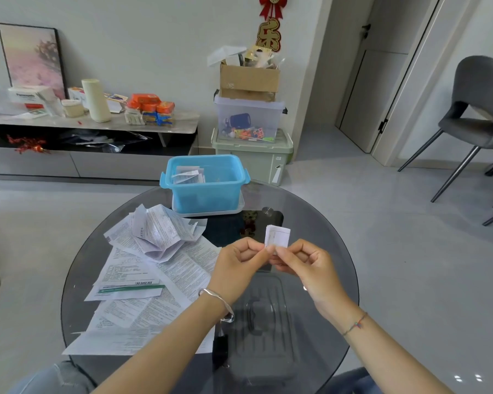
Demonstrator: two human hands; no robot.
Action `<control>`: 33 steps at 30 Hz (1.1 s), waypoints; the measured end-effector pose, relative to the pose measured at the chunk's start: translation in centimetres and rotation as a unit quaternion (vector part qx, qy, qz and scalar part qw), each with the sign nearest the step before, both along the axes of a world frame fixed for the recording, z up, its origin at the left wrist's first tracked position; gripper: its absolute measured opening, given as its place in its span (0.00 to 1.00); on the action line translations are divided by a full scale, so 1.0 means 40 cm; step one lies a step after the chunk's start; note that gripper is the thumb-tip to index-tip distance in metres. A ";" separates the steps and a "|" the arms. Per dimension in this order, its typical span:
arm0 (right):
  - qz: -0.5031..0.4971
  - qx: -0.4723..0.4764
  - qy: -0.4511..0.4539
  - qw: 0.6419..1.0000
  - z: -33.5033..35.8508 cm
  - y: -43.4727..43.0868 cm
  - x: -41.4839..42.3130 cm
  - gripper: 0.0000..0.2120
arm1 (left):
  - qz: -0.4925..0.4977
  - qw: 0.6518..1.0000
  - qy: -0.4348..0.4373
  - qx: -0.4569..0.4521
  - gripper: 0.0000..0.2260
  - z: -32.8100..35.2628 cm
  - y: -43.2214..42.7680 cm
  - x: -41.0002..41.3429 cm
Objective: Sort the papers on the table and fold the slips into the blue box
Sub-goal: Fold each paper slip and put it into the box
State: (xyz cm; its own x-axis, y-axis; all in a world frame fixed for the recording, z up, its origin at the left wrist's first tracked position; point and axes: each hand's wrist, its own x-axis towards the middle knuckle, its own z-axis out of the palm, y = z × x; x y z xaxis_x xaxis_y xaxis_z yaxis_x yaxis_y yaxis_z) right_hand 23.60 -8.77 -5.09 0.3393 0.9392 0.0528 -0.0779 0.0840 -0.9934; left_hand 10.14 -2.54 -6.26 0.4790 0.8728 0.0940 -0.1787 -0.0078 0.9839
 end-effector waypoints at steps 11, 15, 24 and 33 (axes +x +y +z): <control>-0.020 -0.010 0.005 1.000 0.003 0.004 -0.001 0.08 | 0.056 0.998 -0.008 -0.035 0.06 0.008 -0.013 0.029; 0.002 -0.027 -0.029 0.999 -0.005 0.010 0.006 0.06 | 0.060 0.998 0.011 -0.011 0.08 0.002 -0.008 0.026; 0.003 -0.003 -0.131 0.991 -0.030 0.027 0.008 0.11 | 0.028 0.997 0.062 -0.032 0.09 -0.006 0.005 0.007; 0.046 -0.023 -0.157 0.986 -0.023 0.068 -0.036 0.12 | 0.048 0.994 0.021 -0.092 0.05 0.013 0.046 -0.028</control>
State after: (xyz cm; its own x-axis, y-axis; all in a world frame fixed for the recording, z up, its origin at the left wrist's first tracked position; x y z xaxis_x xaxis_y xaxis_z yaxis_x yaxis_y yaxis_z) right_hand 22.14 -6.04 -6.00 0.2271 0.9688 0.0988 0.2283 0.0456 -0.9725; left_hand 9.02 -0.72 -5.75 0.3920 0.9155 -0.0901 -0.1456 0.1585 0.9766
